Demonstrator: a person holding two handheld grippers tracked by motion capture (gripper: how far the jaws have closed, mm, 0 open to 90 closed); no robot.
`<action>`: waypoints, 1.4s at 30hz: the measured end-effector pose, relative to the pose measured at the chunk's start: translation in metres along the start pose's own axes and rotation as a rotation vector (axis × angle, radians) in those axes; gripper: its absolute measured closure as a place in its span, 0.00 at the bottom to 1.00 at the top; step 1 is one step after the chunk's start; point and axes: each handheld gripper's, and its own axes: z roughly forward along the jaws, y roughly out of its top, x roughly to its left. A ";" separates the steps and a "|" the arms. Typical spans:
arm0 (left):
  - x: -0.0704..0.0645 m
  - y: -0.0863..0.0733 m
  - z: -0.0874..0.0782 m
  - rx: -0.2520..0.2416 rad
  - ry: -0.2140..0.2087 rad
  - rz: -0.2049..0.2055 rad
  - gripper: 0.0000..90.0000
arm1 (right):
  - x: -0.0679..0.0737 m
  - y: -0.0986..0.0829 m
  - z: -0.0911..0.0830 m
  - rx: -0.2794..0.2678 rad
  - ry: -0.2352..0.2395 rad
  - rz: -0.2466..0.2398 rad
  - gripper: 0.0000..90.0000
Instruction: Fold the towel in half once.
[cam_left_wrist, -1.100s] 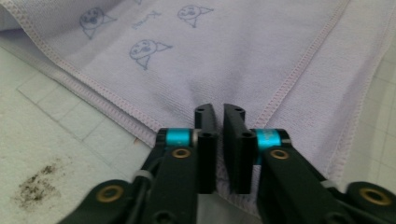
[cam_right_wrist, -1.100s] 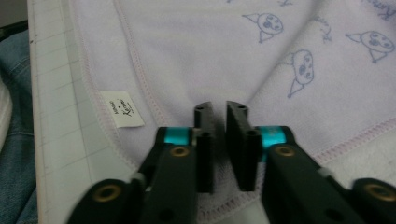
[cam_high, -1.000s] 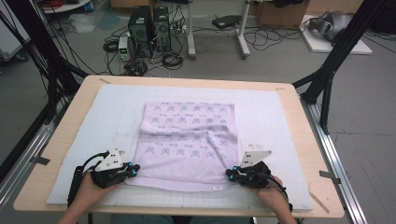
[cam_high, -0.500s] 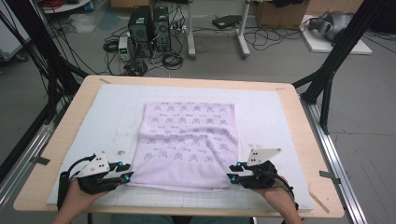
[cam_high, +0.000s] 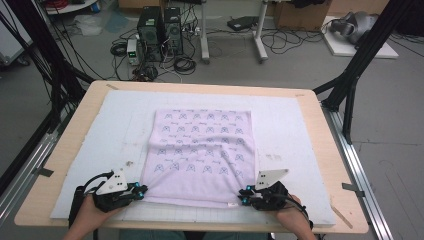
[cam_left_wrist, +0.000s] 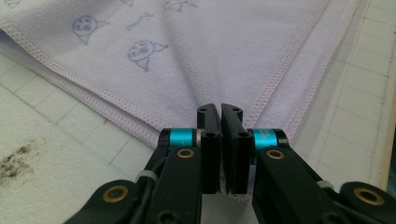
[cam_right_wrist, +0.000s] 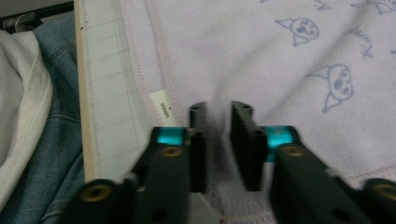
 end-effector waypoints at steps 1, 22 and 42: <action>0.000 0.000 0.000 0.002 0.003 0.004 0.96 | 0.001 0.000 0.000 0.002 -0.003 -0.012 0.94; -0.005 -0.002 -0.009 0.006 -0.015 -0.018 0.83 | 0.005 -0.002 -0.008 -0.020 0.032 -0.005 0.76; 0.001 0.000 0.000 -0.005 0.022 -0.054 0.73 | 0.004 -0.006 -0.005 -0.007 0.021 -0.013 0.80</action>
